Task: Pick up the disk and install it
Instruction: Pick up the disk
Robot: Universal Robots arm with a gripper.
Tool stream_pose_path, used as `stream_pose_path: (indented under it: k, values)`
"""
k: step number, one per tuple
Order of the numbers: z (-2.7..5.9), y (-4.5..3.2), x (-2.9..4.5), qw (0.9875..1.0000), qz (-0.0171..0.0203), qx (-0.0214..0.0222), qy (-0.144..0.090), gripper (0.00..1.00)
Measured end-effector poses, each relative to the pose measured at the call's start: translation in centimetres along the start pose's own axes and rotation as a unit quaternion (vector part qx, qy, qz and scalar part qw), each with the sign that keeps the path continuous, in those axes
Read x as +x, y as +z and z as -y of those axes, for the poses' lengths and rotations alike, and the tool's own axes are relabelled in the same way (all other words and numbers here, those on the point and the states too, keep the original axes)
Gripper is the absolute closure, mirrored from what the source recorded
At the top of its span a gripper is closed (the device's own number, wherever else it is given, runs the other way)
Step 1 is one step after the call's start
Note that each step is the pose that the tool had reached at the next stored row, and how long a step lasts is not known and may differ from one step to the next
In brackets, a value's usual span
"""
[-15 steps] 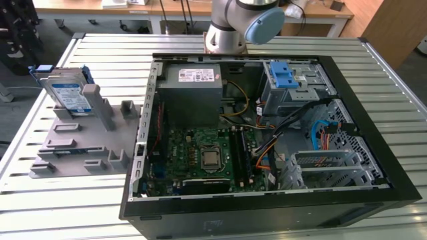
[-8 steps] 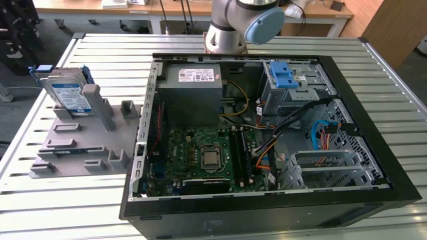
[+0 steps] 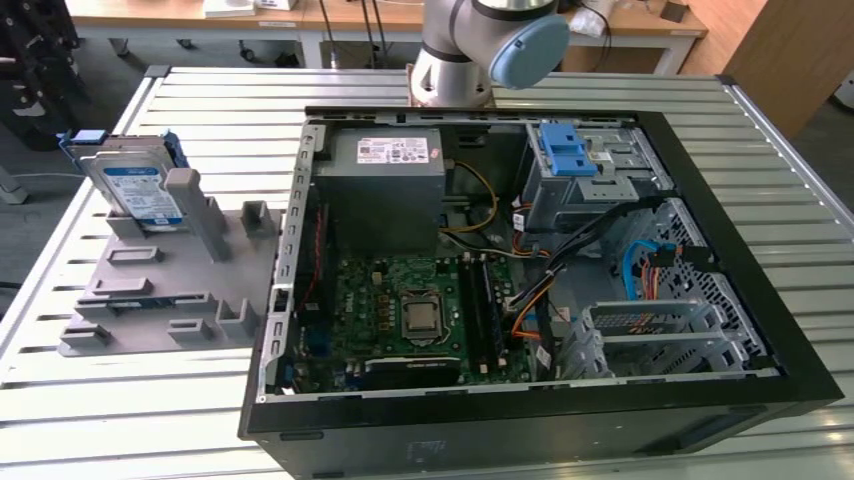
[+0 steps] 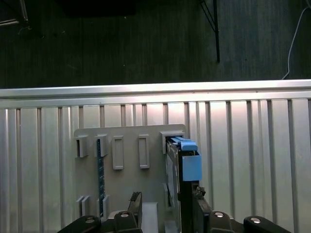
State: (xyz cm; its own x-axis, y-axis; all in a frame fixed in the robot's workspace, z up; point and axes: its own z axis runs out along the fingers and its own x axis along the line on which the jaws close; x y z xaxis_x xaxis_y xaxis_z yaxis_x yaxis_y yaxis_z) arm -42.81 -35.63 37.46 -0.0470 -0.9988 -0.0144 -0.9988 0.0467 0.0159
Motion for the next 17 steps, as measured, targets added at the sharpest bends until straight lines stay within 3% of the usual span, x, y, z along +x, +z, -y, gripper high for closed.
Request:
stream_pose_path:
  k: [4,9,17]
  values:
    - [0.0,0.01,0.0,1.0,0.0,0.0,0.0,0.47]
    - [-0.02,0.28,-0.1,1.0,-0.0001,0.0,-0.002,0.4]
    - [-0.16,0.87,-0.48,0.9998,-0.0001,0.0035,-0.019,0.4]
